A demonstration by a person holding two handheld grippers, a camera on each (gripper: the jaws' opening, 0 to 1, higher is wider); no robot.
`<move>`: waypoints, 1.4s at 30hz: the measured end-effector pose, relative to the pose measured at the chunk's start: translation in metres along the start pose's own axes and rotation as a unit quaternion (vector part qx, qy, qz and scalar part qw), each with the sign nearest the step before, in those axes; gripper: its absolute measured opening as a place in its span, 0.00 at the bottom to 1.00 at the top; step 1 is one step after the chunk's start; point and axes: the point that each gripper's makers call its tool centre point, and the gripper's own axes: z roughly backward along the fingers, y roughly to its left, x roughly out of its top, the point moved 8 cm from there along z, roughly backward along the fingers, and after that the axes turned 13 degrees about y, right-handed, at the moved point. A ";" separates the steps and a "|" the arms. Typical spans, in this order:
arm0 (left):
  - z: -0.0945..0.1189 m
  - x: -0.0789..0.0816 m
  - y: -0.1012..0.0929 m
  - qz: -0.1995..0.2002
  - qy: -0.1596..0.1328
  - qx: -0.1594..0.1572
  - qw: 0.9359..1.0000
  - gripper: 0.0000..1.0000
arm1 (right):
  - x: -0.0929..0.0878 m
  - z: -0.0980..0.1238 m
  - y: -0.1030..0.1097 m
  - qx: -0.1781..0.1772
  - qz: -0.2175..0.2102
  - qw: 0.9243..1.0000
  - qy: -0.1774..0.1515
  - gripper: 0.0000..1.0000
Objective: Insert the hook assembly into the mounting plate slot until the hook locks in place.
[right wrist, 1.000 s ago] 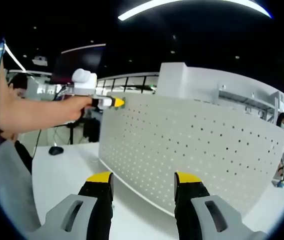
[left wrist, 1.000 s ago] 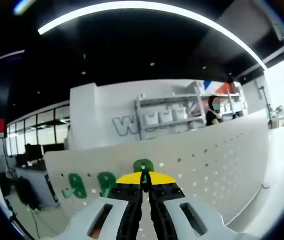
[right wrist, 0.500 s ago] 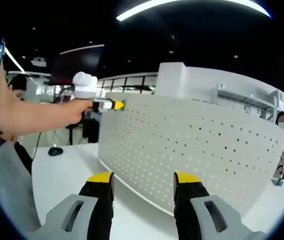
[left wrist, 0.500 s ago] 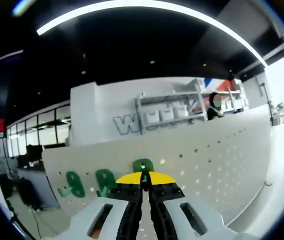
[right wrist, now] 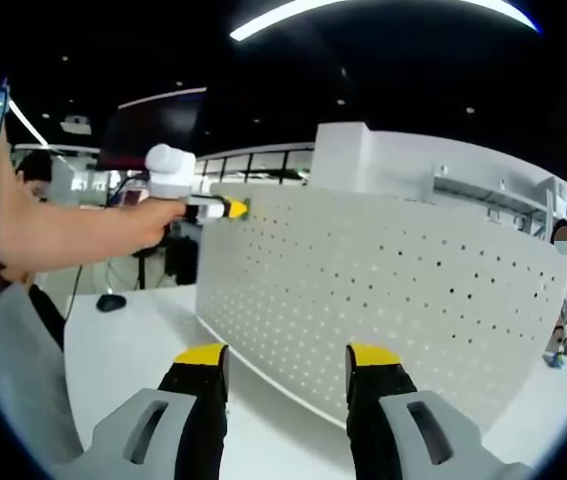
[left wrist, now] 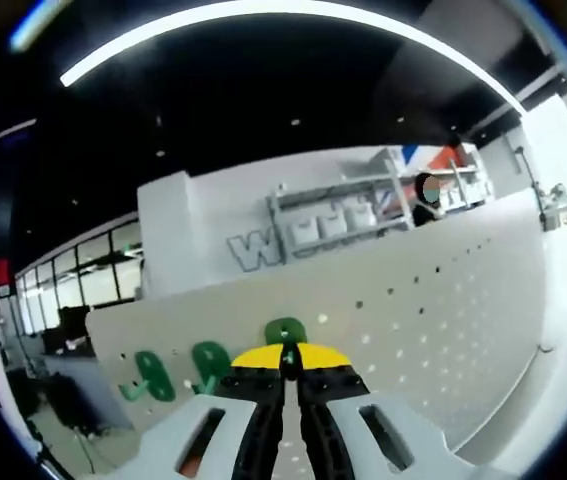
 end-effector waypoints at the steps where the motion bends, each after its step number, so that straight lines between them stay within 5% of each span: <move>1: 0.000 0.000 -0.001 -0.004 0.000 0.001 1.000 0.03 | 0.000 0.000 0.000 0.000 0.000 1.000 0.000 0.47; 20: 0.000 0.003 -0.005 -0.090 0.015 0.033 0.995 0.04 | -0.004 0.000 -0.001 0.002 -0.015 1.000 -0.001 0.45; 22: 0.000 0.004 -0.007 -0.134 0.024 0.048 0.990 0.04 | -0.004 0.000 -0.001 0.003 -0.015 1.000 -0.002 0.45; 25: -0.001 0.004 -0.007 -0.119 0.020 0.044 0.992 0.04 | -0.005 0.000 -0.001 0.002 -0.017 1.000 -0.001 0.45; 32: 0.001 0.004 -0.009 -0.163 0.028 0.054 0.985 0.05 | -0.005 0.000 -0.001 0.003 -0.019 1.000 -0.001 0.45; 35: 0.001 0.004 -0.006 -0.159 0.026 0.046 0.986 0.05 | -0.006 0.000 -0.001 0.004 -0.020 1.000 0.000 0.45; 39: 0.000 0.003 0.001 -0.070 0.013 -0.001 0.997 0.04 | -0.006 0.001 -0.001 0.003 -0.021 1.000 0.001 0.45; 42: 0.000 0.003 0.002 -0.079 0.012 -0.001 0.997 0.04 | -0.007 0.000 -0.001 0.003 -0.020 1.000 0.003 0.44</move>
